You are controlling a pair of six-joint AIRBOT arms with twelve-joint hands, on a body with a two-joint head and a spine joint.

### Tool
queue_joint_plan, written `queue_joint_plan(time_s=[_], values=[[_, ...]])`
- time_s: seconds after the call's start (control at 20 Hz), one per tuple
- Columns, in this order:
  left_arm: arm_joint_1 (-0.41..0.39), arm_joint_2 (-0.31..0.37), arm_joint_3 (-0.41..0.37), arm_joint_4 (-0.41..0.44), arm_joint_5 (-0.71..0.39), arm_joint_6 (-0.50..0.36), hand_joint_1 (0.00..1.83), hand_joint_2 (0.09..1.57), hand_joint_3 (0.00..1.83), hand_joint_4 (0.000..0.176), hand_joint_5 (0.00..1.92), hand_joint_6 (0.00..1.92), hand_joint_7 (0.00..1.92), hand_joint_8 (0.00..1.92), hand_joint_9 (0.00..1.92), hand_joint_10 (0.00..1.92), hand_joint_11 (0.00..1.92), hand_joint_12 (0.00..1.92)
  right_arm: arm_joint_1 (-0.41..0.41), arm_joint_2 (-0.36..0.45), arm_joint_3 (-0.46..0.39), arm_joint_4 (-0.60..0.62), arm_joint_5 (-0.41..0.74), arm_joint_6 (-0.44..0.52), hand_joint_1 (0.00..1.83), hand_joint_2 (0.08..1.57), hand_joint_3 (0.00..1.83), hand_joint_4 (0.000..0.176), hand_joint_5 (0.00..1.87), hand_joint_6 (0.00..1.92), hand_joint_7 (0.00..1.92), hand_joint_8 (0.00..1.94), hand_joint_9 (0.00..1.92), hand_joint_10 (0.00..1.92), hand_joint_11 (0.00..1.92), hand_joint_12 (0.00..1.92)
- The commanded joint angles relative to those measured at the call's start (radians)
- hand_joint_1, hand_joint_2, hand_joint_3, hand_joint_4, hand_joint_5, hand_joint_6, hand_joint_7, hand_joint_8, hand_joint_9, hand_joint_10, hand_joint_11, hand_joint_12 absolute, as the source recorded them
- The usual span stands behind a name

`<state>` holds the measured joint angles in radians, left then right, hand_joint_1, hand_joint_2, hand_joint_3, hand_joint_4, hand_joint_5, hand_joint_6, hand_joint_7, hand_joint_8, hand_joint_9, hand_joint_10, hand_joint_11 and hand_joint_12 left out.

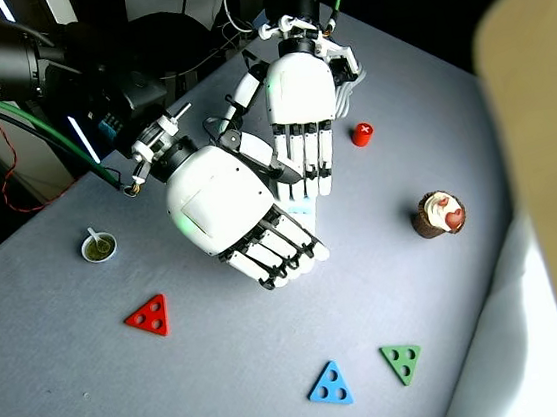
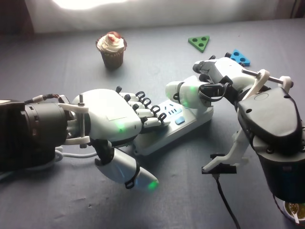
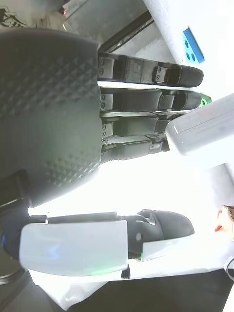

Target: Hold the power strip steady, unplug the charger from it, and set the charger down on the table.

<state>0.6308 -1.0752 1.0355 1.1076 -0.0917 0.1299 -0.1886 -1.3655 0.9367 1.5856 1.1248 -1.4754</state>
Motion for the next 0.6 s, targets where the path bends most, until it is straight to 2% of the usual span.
queue_joint_plan(time_s=[0.0,0.3,0.55], values=[[0.009,-0.008,-0.013,0.002,-0.051,-0.002,0.00,1.01,0.00,0.000,0.16,0.00,0.20,0.00,0.18,0.01,0.13,0.20,0.017,0.009,0.001,-0.079,0.041,0.015,0.66,1.09,0.00,0.000,0.34,0.00,0.42,0.00,0.41,0.00,0.22,0.49],[0.009,-0.005,-0.015,0.003,-0.053,-0.002,0.00,1.02,0.00,0.000,0.15,0.00,0.19,0.00,0.17,0.00,0.12,0.20,0.020,0.017,-0.011,-0.065,0.055,0.018,0.70,1.08,0.00,0.000,0.36,0.01,0.44,0.01,0.43,0.01,0.22,0.49],[0.009,-0.005,-0.017,0.002,-0.051,-0.002,0.00,1.02,0.00,0.000,0.15,0.00,0.19,0.00,0.18,0.01,0.14,0.20,-0.002,0.034,-0.018,-0.065,0.064,0.018,0.65,1.09,0.00,0.000,0.35,0.00,0.43,0.00,0.43,0.00,0.23,0.50]])
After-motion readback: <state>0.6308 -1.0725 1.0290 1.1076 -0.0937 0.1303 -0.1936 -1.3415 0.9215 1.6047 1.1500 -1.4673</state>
